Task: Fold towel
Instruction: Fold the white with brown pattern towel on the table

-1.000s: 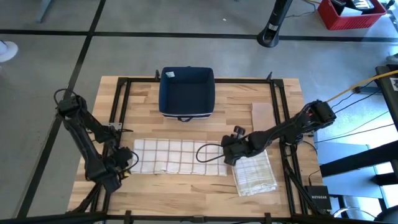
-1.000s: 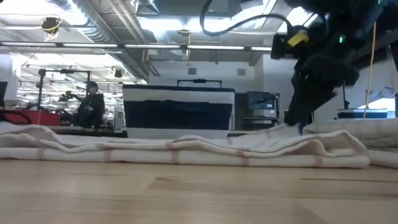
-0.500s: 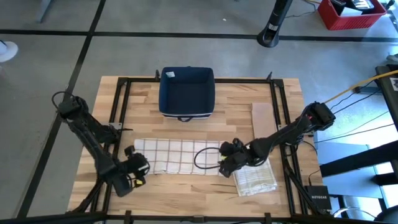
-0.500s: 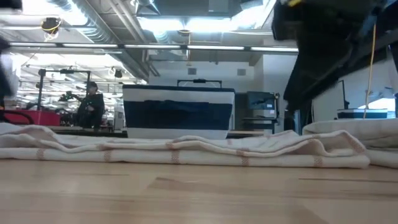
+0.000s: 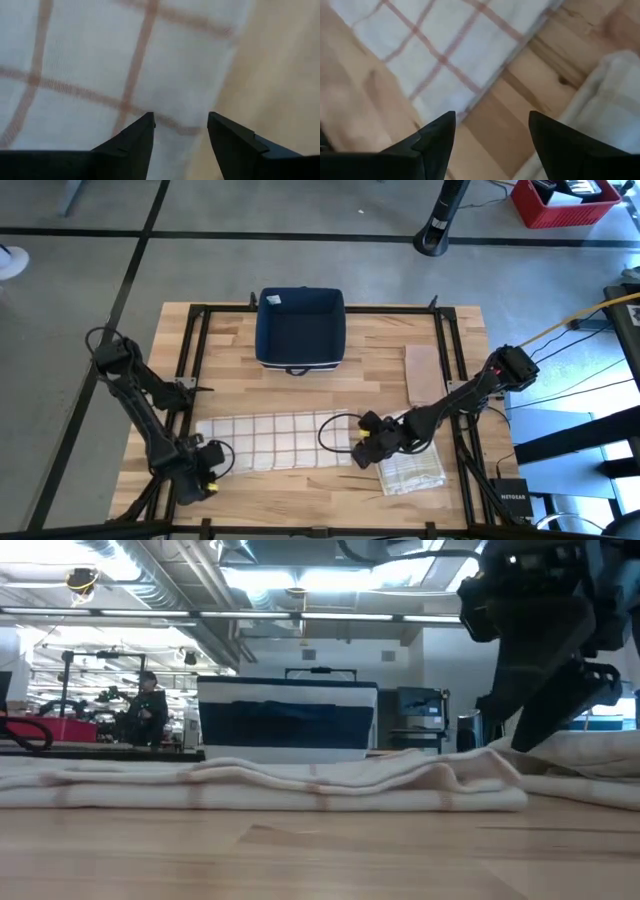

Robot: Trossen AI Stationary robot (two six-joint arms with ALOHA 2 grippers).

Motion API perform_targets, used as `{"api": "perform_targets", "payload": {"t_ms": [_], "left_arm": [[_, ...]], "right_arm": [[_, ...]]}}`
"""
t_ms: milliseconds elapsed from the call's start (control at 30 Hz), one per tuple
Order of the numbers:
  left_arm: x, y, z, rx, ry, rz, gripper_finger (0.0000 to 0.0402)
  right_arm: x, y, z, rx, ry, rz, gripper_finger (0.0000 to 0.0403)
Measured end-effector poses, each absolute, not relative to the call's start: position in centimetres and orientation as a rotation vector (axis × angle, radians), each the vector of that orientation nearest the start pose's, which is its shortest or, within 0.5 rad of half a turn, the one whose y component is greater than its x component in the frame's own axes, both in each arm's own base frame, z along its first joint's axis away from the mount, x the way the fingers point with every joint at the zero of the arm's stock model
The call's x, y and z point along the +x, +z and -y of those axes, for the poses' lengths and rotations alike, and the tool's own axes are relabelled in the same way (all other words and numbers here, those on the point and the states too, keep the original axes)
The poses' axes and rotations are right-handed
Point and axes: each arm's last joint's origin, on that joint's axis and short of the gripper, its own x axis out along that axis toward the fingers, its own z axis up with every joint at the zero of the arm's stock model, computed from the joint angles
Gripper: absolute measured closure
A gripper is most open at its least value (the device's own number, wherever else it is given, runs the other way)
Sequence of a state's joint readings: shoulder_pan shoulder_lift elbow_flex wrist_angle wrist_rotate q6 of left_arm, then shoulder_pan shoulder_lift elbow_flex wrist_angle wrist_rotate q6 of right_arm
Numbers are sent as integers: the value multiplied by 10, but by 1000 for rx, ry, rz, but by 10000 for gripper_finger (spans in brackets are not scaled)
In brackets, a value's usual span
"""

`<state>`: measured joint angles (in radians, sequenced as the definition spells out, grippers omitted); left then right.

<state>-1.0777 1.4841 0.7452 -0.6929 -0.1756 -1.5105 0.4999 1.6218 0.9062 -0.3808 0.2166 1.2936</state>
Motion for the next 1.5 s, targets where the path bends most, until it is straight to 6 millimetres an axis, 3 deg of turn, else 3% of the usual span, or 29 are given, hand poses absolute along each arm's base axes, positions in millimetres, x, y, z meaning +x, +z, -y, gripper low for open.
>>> {"api": "perform_targets", "payload": {"t_ms": [100, 200, 333, 500, 733, 933, 1033, 1167, 1367, 1500], "left_arm": [[121, 168, 207, -406, 255, -1228, 224], [133, 183, 205, -349, 261, -1010, 224], [158, 190, 194, -211, 329, -734, 224], [200, 188, 174, -61, 355, -682, 224], [258, 172, 152, 24, 202, -732, 224], [295, 132, 139, -8, 97, -730, 224], [303, 110, 137, 0, 89, -757, 224], [308, 93, 138, 13, 93, -766, 224], [311, 89, 138, 29, 77, -752, 224], [310, 88, 138, 33, 73, -761, 224]], "right_arm": [[272, 169, -140, 815, -404, -950, 150], [279, 166, -140, 821, -415, -890, 150], [289, 150, -140, 812, -421, -892, 150], [297, 133, -138, 820, -441, -902, 150], [300, 126, -134, 840, -484, -904, 150], [305, 113, -136, 863, -497, -878, 150], [307, 106, -137, 879, -527, -871, 150], [309, 103, -138, 886, -539, -837, 150], [311, 102, -138, 862, -528, -806, 156], [310, 101, -138, 842, -508, -843, 198]]}}
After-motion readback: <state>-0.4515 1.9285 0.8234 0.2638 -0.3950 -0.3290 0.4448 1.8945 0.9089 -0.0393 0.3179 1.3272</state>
